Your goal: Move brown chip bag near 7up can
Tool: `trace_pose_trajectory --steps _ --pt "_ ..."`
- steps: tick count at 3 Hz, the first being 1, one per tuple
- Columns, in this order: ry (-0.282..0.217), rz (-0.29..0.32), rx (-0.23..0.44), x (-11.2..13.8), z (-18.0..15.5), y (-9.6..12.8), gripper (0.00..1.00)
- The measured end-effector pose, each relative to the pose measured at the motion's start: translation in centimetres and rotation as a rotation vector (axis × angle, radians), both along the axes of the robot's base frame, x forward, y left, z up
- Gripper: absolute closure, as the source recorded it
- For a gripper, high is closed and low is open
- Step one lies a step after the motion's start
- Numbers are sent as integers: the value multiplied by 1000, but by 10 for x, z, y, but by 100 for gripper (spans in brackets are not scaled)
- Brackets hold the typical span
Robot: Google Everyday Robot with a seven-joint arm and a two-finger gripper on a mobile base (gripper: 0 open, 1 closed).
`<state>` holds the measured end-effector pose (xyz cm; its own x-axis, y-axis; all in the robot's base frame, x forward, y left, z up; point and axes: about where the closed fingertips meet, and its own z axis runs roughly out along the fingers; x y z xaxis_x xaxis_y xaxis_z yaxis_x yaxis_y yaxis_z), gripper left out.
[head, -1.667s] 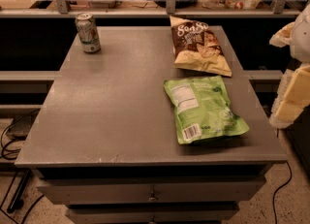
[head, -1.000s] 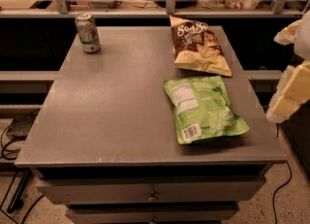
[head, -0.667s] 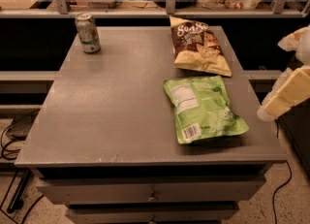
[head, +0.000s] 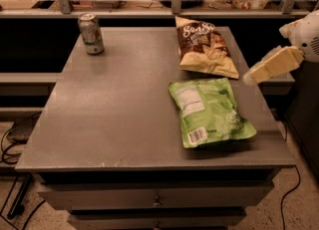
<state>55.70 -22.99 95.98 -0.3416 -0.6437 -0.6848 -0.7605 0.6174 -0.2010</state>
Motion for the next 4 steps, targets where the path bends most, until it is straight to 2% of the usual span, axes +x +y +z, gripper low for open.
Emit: trace_pose_trajectory --steps 2,4 --pt "14 -34 33 21 -13 0 0" --pt "-9 -42 159 98 -50 19 0"
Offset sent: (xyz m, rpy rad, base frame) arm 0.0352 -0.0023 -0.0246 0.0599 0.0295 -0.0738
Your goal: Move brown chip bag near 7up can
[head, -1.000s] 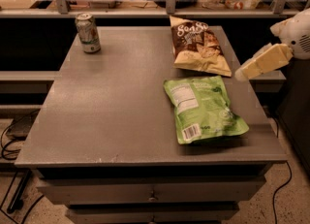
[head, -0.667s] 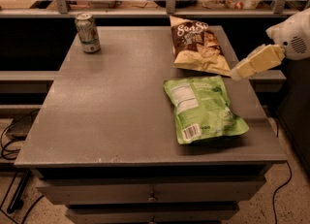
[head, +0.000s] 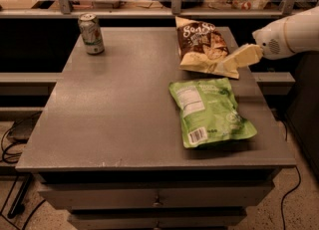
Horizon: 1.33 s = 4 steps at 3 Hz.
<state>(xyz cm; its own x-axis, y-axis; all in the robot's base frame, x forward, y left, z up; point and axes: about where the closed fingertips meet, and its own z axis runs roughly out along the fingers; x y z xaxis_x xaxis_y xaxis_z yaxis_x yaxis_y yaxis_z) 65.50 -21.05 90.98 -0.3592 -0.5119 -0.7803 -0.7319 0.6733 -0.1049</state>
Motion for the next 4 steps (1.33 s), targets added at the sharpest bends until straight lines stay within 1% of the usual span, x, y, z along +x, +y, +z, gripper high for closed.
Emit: trace_pose_trajectory --steps 1,2,3,4 --pt "-24 -38 55 35 -14 10 0" --pt "-21 -38 100 59 -26 29 0" --pt "24 -7 119 80 -44 55 2" --pt "66 -4 122 82 -57 66 23"
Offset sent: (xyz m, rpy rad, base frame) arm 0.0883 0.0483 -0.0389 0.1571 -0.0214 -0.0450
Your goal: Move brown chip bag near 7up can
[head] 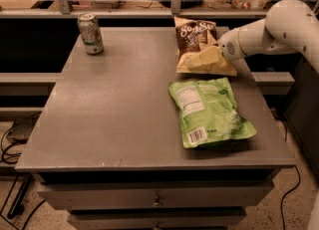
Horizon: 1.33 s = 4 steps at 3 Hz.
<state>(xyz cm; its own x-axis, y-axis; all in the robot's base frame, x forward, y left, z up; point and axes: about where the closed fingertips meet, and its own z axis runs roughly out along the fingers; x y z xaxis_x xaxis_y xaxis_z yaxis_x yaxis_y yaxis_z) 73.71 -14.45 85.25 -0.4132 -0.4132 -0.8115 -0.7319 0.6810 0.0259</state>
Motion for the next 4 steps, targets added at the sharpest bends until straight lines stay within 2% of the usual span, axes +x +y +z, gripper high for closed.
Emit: trace_pose_trajectory --steps 1,2,3,4 --pt "-10 34 -43 -4 7 10 47" --pt "-68 79 -69 -8 41 27 70" --pt "-149 153 -81 -20 85 75 99" --pt "-159 209 -70 -27 96 112 100"
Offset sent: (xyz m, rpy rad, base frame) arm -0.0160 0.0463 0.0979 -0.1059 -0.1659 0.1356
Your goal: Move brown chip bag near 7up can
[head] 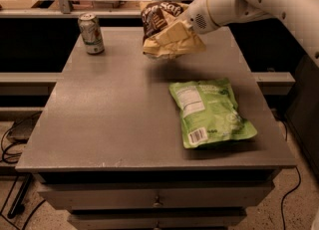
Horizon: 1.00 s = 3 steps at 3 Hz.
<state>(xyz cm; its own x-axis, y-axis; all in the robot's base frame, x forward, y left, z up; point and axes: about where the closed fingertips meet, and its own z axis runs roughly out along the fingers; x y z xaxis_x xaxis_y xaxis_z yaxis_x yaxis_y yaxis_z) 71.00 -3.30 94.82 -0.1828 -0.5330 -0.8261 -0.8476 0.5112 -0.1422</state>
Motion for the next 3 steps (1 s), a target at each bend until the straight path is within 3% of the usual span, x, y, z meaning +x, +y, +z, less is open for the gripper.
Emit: trace_pose_trajectory --steps 1,2,3 --pt "48 69 40 0 -11 47 75" --pt "88 106 85 0 -21 75 52" --pt "134 130 139 1 -32 101 21"
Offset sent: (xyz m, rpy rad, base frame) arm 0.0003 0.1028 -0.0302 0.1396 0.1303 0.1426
